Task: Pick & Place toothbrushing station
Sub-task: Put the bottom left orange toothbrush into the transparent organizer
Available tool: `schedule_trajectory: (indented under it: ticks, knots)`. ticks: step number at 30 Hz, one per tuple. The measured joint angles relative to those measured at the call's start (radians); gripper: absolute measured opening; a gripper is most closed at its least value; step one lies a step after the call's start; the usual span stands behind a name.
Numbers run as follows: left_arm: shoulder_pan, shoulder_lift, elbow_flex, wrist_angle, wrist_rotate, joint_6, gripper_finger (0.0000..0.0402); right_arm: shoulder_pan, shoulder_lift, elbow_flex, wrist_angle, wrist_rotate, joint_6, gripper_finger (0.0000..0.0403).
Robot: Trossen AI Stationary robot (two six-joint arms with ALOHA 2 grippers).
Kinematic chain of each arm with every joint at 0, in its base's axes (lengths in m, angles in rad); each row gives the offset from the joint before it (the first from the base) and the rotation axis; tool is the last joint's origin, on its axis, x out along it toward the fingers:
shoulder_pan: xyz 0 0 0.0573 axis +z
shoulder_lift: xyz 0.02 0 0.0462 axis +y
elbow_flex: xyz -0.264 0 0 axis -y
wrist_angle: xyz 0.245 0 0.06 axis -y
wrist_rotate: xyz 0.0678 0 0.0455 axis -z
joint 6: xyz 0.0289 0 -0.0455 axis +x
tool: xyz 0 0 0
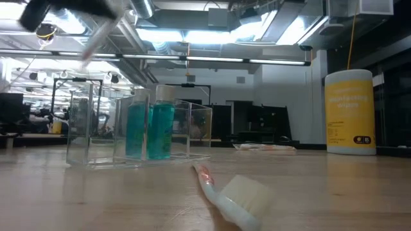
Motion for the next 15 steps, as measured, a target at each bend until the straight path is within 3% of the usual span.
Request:
schedule_trajectory:
  ticks: [6,15]
  knots:
    - [0.003,-0.015,0.0,0.014,-0.261,-0.015,0.0002,0.0,0.0,0.0,0.003,0.01,-0.02,0.0128]
    - [0.053,0.071,0.001,0.359,-0.264,0.294,0.0002,0.0,0.008,0.0,0.038,0.027,-0.06,0.0128]
